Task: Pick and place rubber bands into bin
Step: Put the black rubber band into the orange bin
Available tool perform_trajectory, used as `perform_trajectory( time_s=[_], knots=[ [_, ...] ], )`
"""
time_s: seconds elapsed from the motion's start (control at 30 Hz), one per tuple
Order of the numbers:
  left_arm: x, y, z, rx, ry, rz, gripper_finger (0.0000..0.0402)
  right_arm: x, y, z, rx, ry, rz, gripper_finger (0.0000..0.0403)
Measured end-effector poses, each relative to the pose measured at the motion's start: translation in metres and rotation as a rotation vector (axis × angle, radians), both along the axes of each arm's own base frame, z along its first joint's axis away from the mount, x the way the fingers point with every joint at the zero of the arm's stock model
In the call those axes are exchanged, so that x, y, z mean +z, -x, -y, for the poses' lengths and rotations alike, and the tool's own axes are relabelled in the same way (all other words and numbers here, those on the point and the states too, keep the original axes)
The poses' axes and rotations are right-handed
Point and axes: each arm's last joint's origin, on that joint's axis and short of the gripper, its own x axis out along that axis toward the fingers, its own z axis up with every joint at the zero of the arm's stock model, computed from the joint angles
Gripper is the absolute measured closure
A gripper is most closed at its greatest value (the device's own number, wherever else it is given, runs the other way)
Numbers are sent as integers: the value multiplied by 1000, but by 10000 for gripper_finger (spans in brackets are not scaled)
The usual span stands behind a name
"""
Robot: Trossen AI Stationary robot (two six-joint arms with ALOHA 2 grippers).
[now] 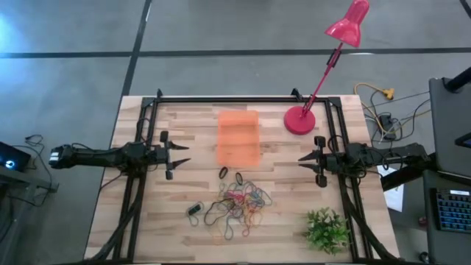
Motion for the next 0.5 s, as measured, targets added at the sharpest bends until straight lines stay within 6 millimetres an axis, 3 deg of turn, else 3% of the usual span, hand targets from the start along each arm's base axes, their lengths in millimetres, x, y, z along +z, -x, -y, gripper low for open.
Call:
perform_trajectory(
  time_s=[0.07,0.23,0.33,0.5],
  knots=[
    [5,-1,0,5,69,68,222,2,0,0,3,-60,19,344],
    [16,-1,0,8,306,222,222,4,0,-1,32,-494,-1,344],
    [18,-1,1,8,460,262,222,9,0,-1,48,-648,35,344],
    [17,-1,1,12,482,253,222,13,1,-1,69,-782,63,344]
  ],
)
